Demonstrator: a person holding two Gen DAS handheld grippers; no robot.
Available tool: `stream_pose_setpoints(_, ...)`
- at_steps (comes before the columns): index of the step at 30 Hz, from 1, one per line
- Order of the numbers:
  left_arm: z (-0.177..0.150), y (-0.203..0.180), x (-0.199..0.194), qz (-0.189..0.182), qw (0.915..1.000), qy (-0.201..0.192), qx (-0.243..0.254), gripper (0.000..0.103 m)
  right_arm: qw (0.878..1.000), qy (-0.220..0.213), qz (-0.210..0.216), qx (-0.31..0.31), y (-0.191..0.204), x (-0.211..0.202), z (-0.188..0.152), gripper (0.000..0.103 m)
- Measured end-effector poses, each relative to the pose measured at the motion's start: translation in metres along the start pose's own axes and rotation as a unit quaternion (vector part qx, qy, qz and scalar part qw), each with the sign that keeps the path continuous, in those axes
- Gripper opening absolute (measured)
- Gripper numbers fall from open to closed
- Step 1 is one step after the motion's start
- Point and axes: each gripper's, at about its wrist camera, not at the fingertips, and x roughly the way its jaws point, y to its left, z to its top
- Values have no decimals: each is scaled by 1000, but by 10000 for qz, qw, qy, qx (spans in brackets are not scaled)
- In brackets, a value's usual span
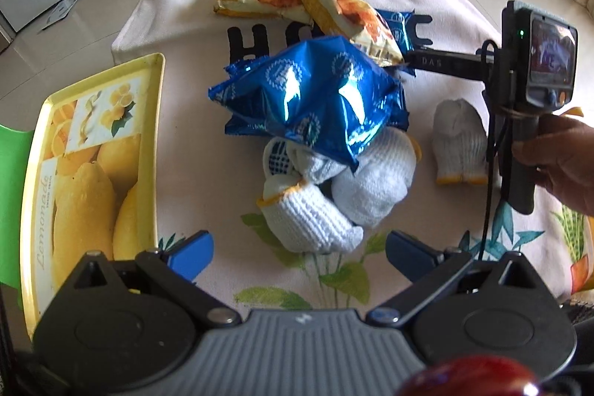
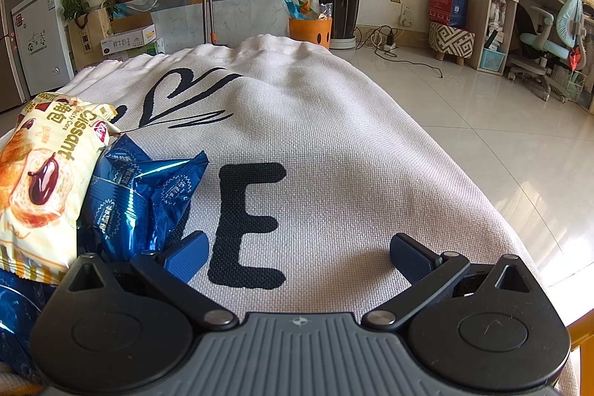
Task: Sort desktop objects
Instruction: 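Move the left tool over the blue packs while the right tool moves toward the gloves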
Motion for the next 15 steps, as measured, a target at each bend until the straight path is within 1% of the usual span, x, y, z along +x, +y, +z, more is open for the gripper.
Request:
stream_pose_setpoints(4, -5, -1, 22, 310, 9991, 256, 99, 102, 10000, 14, -52, 50, 4, -1, -5, 103)
stream_pose_setpoints(6, -3, 1, 31, 390, 9986, 347, 18, 102, 9998, 171, -46, 48, 6, -6, -7, 103)
stream_pose_setpoints(9, 1, 3, 40, 352, 9984, 425, -129, 102, 9974, 716, 4, -3, 8, -10, -2, 103)
stream_pose_setpoints(11, 3, 2, 44, 308, 9983, 482, -140, 102, 9929, 1182, -55, 101, 7, -11, 4, 103)
stream_pose_setpoints(13, 4, 1, 48, 328, 9981, 505, -104, 102, 9876, 1554, -69, 216, 4, -13, 13, 103)
stream_pose_setpoints(15, 6, 2, 50, 342, 9981, 491, -145, 103, 9859, 1641, 19, 319, 0, -18, 15, 103)
